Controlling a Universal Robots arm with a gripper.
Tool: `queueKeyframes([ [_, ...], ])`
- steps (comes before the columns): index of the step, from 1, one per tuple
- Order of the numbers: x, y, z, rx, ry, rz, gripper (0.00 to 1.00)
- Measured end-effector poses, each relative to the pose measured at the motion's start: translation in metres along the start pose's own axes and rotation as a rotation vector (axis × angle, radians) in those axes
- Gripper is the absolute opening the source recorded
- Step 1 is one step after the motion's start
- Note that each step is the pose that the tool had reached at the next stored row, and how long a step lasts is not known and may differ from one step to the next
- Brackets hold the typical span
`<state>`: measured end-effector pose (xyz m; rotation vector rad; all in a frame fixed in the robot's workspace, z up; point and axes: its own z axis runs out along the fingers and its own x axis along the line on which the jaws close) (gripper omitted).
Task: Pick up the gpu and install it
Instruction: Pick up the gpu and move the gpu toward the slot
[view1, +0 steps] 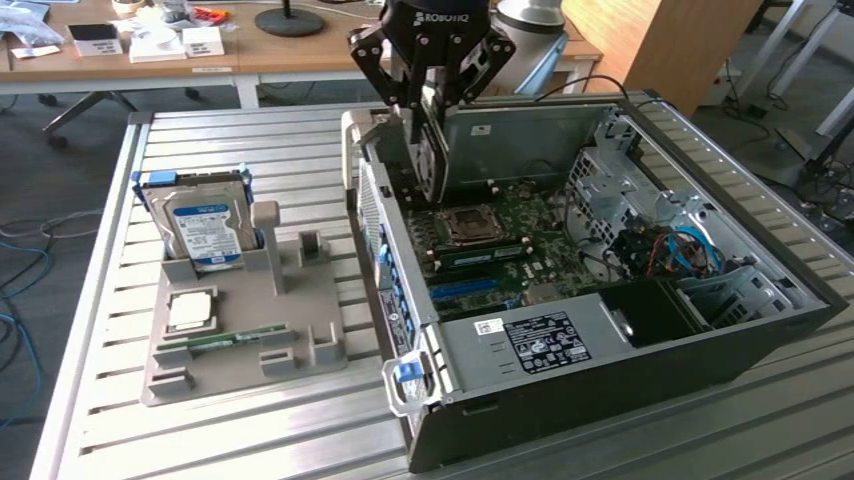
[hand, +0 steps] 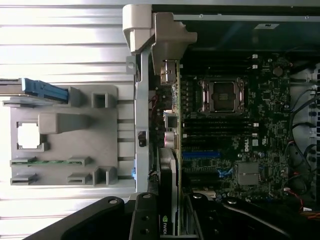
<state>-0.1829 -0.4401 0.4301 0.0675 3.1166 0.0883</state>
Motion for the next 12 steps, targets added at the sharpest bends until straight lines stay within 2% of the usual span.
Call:
queueKeyframes([
  [12,-0.016,0.0007,0.0004,-0.0008,0.0000,0.000,0.27],
])
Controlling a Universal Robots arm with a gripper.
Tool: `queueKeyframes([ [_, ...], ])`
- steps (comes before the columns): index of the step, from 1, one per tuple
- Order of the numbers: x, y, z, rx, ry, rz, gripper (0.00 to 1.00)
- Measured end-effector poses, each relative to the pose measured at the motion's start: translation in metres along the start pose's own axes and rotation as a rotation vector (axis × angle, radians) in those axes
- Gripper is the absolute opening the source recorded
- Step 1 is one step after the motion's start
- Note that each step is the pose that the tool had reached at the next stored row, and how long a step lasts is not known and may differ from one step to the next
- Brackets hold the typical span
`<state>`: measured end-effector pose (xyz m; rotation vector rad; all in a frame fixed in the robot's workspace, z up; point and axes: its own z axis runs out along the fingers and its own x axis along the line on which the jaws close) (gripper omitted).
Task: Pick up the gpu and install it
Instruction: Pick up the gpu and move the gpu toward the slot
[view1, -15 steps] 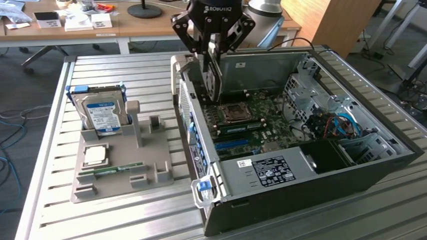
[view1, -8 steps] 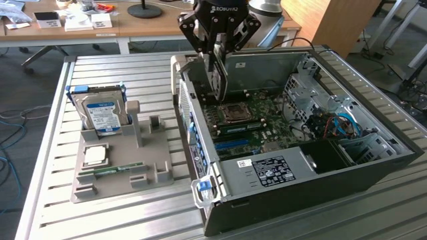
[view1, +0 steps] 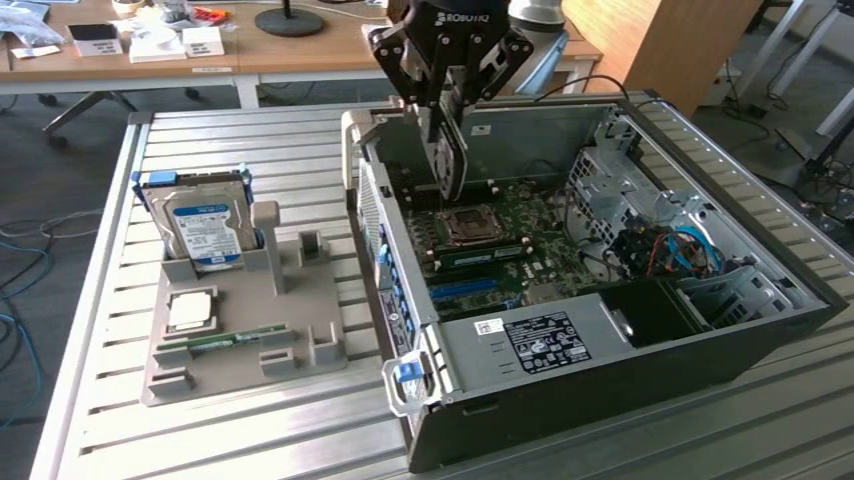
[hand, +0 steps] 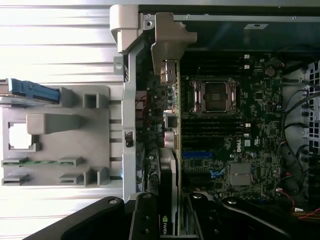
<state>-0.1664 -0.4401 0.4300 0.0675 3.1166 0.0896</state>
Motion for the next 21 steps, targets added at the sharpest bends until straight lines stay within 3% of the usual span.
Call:
queueKeyframes([
  [14,-0.017,0.0007,0.0004,-0.0008,0.0001,0.000,0.27],
  [21,-0.019,0.0008,0.0004,-0.0007,0.0001,0.000,0.27],
])
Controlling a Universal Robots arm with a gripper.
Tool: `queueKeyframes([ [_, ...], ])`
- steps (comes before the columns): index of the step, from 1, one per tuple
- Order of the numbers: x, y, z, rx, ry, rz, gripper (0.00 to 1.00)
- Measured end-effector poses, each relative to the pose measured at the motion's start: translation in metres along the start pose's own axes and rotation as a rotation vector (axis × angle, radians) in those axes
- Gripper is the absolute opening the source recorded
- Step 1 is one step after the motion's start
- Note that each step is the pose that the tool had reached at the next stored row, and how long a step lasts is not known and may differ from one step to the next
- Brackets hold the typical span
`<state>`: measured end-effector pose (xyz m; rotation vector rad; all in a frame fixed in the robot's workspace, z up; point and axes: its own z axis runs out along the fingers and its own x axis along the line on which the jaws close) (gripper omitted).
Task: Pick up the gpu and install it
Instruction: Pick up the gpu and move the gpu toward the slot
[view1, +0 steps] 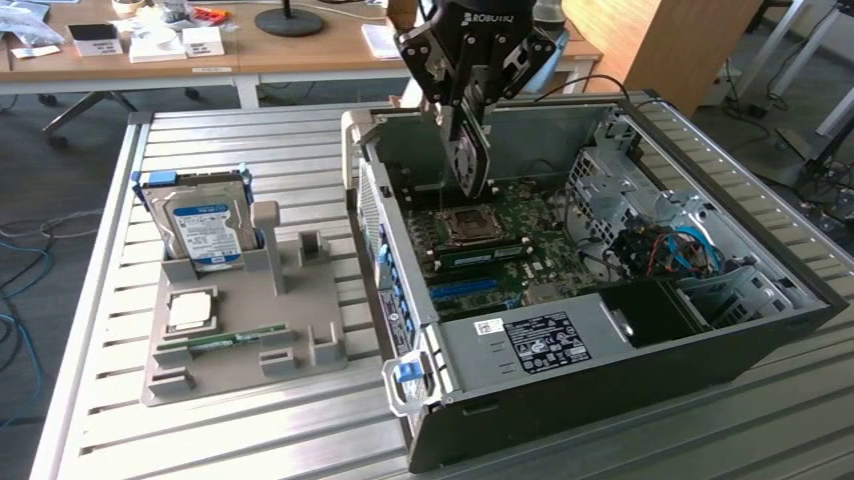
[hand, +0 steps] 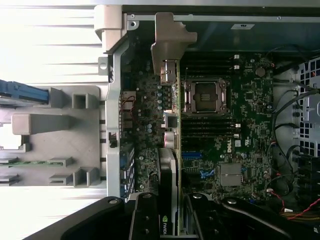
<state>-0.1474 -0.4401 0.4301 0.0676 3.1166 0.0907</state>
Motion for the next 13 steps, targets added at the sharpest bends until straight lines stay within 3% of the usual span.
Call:
queueKeyframes([
  [13,-0.0076,0.0003,0.0002,-0.0001,-0.0001,0.000,0.27],
])
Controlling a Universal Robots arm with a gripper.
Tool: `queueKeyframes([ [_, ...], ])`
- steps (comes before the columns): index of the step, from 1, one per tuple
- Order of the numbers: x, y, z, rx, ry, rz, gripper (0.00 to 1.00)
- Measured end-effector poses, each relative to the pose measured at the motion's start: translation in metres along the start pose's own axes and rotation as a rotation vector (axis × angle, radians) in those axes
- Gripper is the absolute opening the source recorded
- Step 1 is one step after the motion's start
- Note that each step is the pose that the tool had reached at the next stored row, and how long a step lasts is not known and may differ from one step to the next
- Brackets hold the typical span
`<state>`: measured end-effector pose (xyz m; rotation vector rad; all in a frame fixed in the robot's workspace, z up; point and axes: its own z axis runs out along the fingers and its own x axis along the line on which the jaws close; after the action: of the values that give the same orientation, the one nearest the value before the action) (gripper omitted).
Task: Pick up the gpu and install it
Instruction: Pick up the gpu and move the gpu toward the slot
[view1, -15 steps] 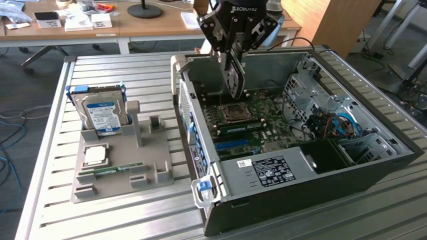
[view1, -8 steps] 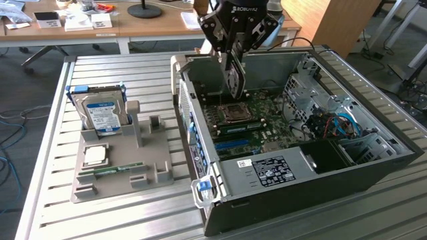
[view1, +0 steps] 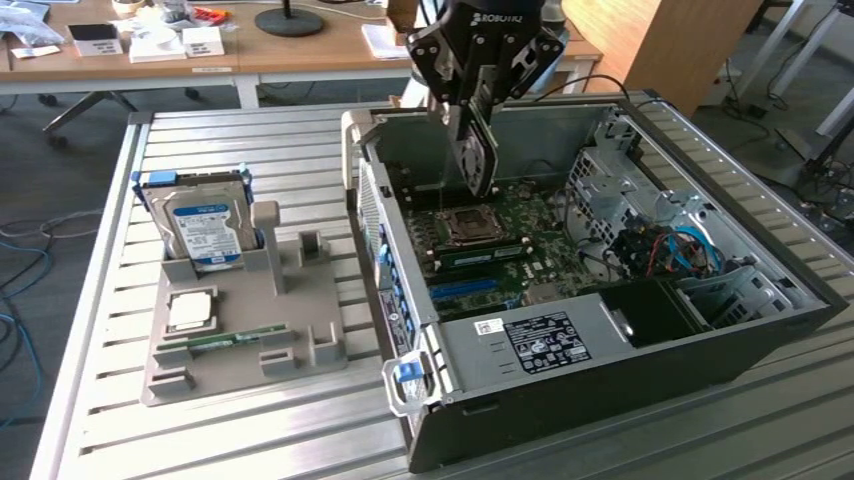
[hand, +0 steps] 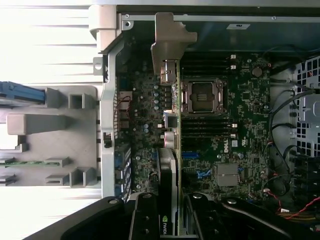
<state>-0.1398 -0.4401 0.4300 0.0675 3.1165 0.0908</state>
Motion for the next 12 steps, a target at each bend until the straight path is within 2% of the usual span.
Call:
queueKeyframes([
  [12,-0.012,0.0005,0.0003,0.0000,0.0001,0.000,0.27],
])
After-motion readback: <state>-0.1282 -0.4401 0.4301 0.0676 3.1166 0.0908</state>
